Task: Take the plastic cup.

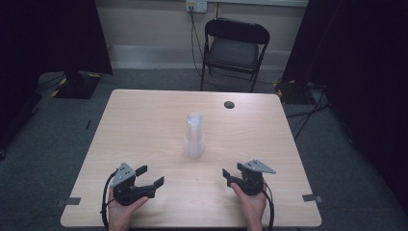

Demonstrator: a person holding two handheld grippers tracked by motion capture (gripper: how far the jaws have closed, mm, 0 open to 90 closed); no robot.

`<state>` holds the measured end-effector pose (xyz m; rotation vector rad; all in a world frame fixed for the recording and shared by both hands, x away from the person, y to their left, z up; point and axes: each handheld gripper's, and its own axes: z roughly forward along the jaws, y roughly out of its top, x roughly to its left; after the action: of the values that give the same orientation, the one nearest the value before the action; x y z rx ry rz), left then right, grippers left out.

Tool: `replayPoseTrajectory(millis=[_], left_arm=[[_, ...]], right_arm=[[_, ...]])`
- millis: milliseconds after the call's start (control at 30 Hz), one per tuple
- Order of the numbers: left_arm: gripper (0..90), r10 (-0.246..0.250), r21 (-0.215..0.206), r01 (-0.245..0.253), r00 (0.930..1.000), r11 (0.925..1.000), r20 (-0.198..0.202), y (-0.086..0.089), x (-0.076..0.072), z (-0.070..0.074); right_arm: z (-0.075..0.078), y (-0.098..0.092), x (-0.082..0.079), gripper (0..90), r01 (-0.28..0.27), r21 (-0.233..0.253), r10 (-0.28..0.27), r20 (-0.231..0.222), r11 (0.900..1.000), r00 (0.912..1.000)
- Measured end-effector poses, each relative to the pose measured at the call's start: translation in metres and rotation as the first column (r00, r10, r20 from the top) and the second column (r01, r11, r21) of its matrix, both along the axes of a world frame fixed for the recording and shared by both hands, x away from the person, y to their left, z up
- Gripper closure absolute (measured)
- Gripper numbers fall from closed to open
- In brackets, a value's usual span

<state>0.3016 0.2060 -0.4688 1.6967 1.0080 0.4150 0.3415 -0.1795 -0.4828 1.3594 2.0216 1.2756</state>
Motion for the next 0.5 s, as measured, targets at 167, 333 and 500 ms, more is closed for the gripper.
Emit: replayPoseTrajectory(millis=[167, 333, 500], left_arm=[[17.3, -0.017, 0.006, 0.017, 0.9998, 0.9998, -0.009, -0.004, 0.002, -0.002], [21.1, -0.022, 0.011, 0.022, 0.9997, 0.9997, -0.010, -0.004, 0.003, -0.003], [21.5, -0.024, 0.012, 0.024, 0.9997, 0.9996, -0.010, -0.003, 0.005, -0.001]], right_arm=[[0.006, 0.000, -0.003, 37.1, -0.020, 0.019, 0.020, 0.019, 1.000, 0.9996], [0.006, 0.005, -0.002, 39.2, -0.048, 0.032, 0.048, 0.014, 0.998, 0.9988], [0.012, 0.009, 0.001, 41.7, -0.094, 0.045, 0.094, 0.021, 0.995, 0.9954]])
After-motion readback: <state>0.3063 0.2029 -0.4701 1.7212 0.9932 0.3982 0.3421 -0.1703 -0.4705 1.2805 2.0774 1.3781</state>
